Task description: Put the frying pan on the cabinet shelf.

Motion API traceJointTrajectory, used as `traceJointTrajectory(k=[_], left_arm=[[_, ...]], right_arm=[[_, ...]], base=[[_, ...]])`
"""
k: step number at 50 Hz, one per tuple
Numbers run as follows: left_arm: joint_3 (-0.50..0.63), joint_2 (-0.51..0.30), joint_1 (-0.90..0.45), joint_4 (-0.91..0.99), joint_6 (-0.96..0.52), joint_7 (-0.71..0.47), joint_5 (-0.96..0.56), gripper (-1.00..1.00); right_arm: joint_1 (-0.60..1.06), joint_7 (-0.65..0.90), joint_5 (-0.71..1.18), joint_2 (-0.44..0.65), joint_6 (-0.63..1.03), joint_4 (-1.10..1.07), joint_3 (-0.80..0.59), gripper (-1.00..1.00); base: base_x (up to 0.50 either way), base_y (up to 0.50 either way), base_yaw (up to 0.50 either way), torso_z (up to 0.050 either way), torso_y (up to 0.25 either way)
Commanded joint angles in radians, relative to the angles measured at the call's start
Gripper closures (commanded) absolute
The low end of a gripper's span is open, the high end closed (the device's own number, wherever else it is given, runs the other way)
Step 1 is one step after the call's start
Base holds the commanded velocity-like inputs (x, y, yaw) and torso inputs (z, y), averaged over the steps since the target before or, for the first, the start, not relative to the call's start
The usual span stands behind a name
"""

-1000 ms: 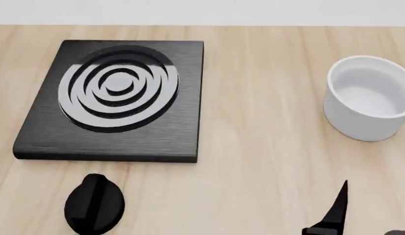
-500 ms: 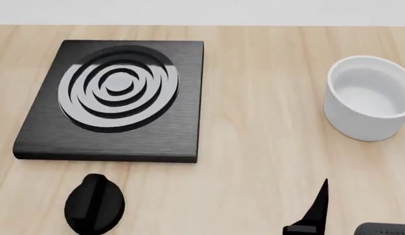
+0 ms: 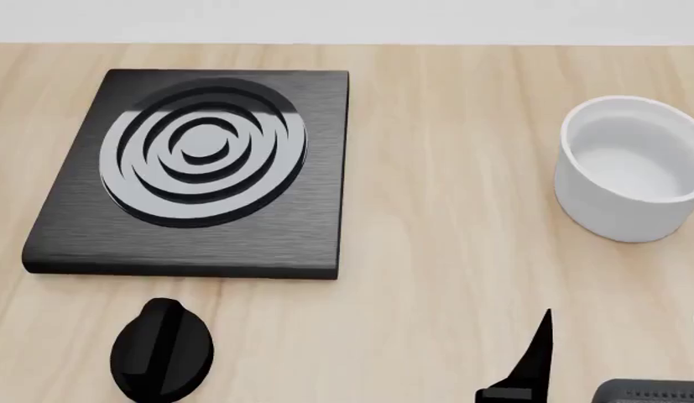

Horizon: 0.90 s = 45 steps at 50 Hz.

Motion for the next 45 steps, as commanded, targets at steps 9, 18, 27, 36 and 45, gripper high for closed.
traceJointTrajectory(k=[9, 18, 27, 36, 45], left_arm=[[0.007, 0.012, 0.005, -0.008, -0.018, -0.012, 0.070, 1.00], [0.016, 0.023, -0.029, -0.002, -0.037, -0.010, 0.072, -1.00], [0.027, 0.027, -0.052, 0.005, -0.052, -0.004, 0.083, -1.00], [0.042, 0.029, -0.114, 0.020, -0.094, -0.017, 0.084, -1.00], [0.061, 0.023, -0.174, 0.060, -0.155, -0.036, 0.075, -1.00]], right_arm=[[0.007, -0.019, -0.024, -0.023, 0.002, 0.010, 0.009, -1.00], [-0.005, -0.036, -0.048, -0.025, -0.012, 0.021, 0.002, -1.00], [-0.018, -0.054, -0.076, -0.028, -0.029, 0.033, -0.008, -1.00], [-0.014, -0.046, -0.068, -0.026, -0.027, 0.028, -0.008, -1.00], [-0.022, -0.048, -0.072, -0.025, -0.035, 0.030, -0.009, -1.00]], base=[[0.00, 0.00, 0.00, 0.000, 0.000], [0.00, 0.00, 0.00, 0.000, 0.000], [0.00, 0.00, 0.00, 0.000, 0.000], [0.00, 0.00, 0.00, 0.000, 0.000], [0.00, 0.00, 0.00, 0.000, 0.000]])
